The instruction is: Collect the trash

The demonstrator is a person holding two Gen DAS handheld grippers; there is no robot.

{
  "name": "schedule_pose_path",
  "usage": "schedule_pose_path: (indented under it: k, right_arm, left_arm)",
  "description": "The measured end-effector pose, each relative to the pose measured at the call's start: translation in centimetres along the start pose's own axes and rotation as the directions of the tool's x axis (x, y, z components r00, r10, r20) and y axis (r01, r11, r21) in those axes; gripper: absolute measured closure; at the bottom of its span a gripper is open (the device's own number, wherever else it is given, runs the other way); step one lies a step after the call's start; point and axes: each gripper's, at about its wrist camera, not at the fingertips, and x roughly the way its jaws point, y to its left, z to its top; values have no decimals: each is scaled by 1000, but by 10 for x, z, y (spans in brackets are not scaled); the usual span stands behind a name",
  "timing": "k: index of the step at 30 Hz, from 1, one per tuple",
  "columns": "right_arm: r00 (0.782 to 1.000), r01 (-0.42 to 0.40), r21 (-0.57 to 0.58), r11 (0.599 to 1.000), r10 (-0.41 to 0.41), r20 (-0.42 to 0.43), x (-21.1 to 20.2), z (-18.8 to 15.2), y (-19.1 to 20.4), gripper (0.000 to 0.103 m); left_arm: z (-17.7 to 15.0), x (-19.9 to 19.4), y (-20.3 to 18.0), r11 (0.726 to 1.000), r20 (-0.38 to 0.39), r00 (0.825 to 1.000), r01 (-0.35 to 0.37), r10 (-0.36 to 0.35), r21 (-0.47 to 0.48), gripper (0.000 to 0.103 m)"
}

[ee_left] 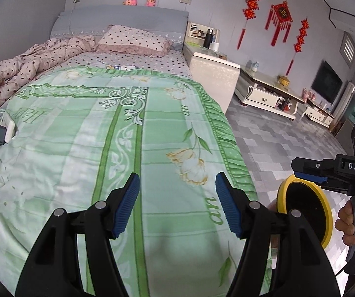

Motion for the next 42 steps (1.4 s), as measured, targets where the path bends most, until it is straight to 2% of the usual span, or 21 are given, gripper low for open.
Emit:
schedule_pose_path:
  k: [6,12,15,20,21,23,25,26,31,36,42]
  right_arm:
    - [998,-29,-32,999,28,-48,33,-10,31,58]
    - [997,-35,-48,998,32,-69,57,-20,44,56]
    - [998,-7,-73,997,3,-55,66,-24,48,53]
    - [999,32,-100,995,-33,-6,74,-32,52,33]
    - [999,42,-106,993,-41,11,74,-34,53,31]
    - [996,71,-113,991,-66,55,73,-38,54,16]
    - [993,90,-114,989,-80,87,73,-41,55,9]
    - [991,102,-121,987,-90,103,73,-43,55,8]
    - [965,202,-169,965,-167,200,72,-57,63,8]
    - [925,276,-197,941,-204,321,59,-73,71,8]
    - [877,353,-219,910,-240,416,41,-94,79,8]
  left_arm:
    - [-5,-10,44,998,13,998,-53,53,-42,38]
    - [-18,-10,77,994,10,995,-97,98,-55,35]
    - [-27,-8,91,991,16,993,-117,119,-64,31]
    - [-42,-10,106,985,60,985,-158,162,-73,16]
    - [-44,-11,108,983,69,983,-167,172,-70,15]
    - [-50,-13,112,981,88,978,-183,189,-71,11]
    - [-55,-16,115,980,109,976,-178,187,-85,8]
    - [-58,-18,116,980,119,975,-175,185,-90,8]
    - [-67,-26,114,980,154,968,-190,197,-61,8]
    - [-75,-44,107,982,192,964,-175,185,-64,8]
    - [-82,-69,93,986,245,956,-159,164,-41,8]
